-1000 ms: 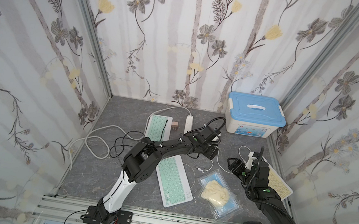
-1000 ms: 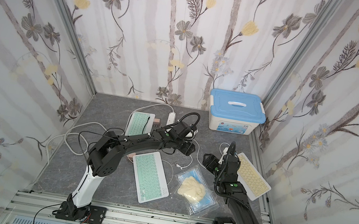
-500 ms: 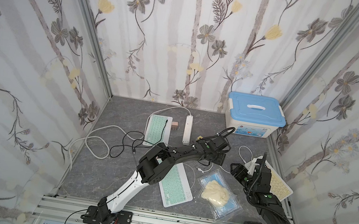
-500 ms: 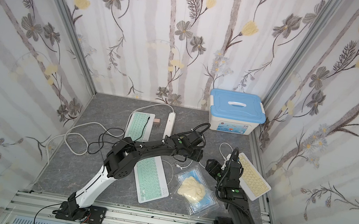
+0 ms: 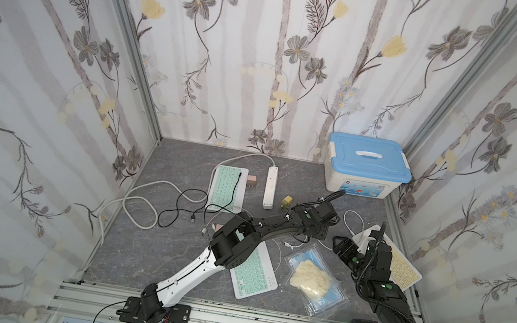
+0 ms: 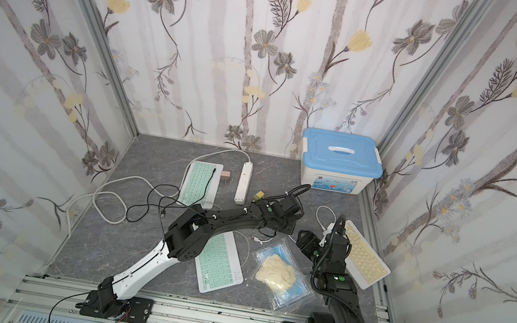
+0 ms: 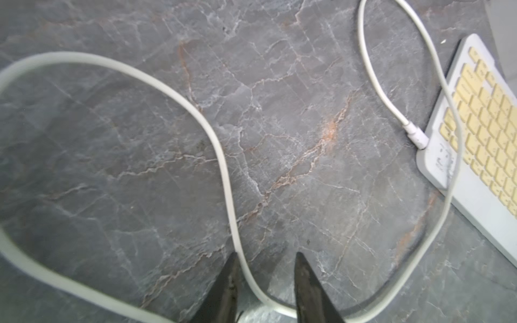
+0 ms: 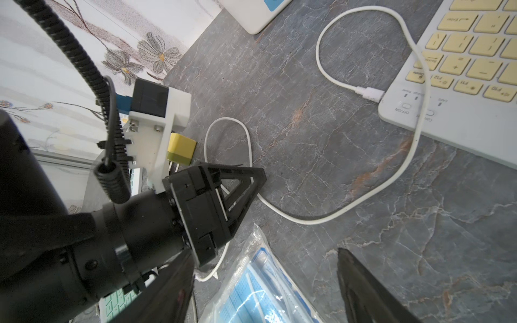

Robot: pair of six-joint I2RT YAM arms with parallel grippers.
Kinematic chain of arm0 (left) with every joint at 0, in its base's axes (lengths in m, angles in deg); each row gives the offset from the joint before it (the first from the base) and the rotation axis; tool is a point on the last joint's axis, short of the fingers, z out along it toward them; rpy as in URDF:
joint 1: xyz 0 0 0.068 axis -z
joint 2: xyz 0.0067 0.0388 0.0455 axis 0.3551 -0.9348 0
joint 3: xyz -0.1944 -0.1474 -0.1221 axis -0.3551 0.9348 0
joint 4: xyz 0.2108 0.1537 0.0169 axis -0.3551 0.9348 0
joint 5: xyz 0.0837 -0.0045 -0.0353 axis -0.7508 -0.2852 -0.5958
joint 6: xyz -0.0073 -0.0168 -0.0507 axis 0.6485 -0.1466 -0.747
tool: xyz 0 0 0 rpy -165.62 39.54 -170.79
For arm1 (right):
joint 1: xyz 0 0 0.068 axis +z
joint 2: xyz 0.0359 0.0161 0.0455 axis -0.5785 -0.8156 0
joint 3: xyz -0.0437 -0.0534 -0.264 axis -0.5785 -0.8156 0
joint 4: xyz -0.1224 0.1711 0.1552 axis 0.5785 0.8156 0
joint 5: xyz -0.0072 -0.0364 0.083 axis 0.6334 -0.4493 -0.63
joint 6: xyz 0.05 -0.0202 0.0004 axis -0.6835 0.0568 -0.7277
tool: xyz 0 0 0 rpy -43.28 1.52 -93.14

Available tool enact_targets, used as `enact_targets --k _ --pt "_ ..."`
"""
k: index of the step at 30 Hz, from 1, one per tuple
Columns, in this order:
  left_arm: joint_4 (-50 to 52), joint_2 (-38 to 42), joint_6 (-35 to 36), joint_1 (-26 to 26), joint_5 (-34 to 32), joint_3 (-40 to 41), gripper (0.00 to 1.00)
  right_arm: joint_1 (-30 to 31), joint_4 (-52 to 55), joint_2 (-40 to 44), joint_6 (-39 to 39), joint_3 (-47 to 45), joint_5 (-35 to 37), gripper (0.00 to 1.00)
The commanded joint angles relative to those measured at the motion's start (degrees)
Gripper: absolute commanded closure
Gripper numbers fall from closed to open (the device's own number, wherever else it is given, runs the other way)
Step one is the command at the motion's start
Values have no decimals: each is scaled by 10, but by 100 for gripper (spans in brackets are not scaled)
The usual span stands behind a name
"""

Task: Unplug the wireless keyboard
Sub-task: Pick up the keyboard from the center of the board.

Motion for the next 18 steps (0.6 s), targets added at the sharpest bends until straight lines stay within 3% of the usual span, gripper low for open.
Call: enact_targets --k 1,6,18 --pt "35 -5 -17 2 -37 1 80 0 -11 5 -6 -4 1 19" --pt "-6 21 -17 1 -73 36 100 -1 -13 8 -8 -14 4 19" --pt "-140 119 -5 -31 -96 130 100 -6 -2 8 -7 -14 32 17"
